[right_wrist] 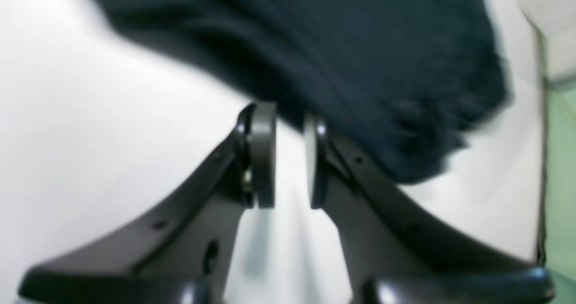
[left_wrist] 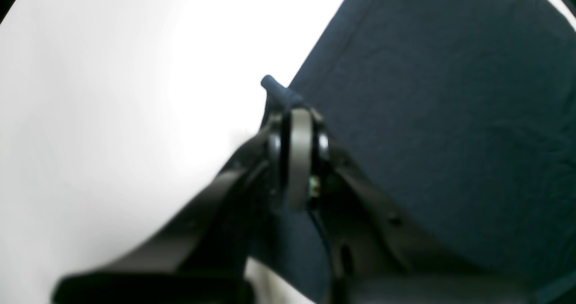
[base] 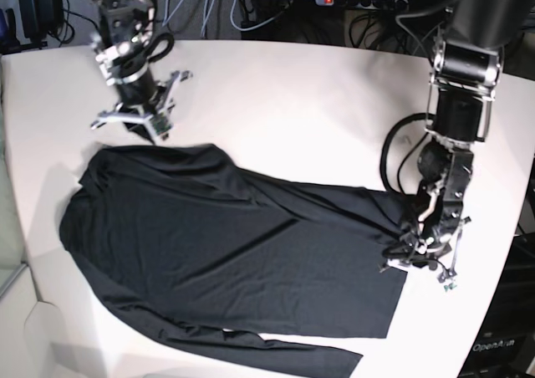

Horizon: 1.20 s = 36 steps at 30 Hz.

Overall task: Fold the T-shirt properly
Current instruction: 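Move the right gripper over the shirt's collar edge and lower it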

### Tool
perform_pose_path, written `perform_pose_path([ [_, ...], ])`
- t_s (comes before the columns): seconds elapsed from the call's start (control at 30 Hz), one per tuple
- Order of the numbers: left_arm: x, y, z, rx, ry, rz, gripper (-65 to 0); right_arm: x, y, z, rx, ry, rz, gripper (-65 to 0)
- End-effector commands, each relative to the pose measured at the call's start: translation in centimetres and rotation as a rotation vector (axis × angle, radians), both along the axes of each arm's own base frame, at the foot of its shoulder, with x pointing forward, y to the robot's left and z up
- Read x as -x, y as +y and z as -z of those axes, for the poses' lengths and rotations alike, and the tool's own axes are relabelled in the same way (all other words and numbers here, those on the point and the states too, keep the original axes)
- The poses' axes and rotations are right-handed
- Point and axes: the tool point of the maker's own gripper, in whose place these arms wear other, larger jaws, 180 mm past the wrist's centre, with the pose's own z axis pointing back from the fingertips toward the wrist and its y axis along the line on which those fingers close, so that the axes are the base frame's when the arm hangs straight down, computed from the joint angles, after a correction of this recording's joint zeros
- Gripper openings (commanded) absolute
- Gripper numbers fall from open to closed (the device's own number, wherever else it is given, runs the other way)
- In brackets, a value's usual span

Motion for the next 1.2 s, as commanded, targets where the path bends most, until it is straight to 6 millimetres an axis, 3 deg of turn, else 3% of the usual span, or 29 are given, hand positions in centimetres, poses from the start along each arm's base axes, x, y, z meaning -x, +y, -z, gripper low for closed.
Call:
perform_pose_path([
  [0.0, -1.6, 0.7, -2.6, -0.029, -0.071, -0.005, -65.0, -0.7, 0.4, -1.1, 0.012, -0.043, -0.013, -55.4],
  [0.17, -1.8, 0.8, -3.0, -0.043, -0.102, -0.006, -65.0, -1.2, 1.7, -1.3, 0.060, -0.055, -0.021, -54.0],
  [0.4, -1.6, 0.7, -2.8, -0.043, -0.093, -0.002, -65.0, -2.1, 2.6, -1.2, 0.124, -0.059, -0.033, -42.7],
  [0.8, -1.3, 0.8, -2.3, -0.049, -0.084, -0.001, -65.0, -1.5, 7.6, -0.9, 0.160, -0.060, -0.173, -42.1],
  [1.03, -1.1, 0.9, -2.0, -0.050, -0.076, -0.002, -65.0, -2.3, 7.9, -0.4, 0.159, -0.055, -0.183, -41.5],
  [1.17, -0.7, 1.0, -1.5, -0.052, -0.065, -0.002, -65.0, -2.1, 8.0, 1.0, 0.163, -0.019, -0.191, -36.6],
])
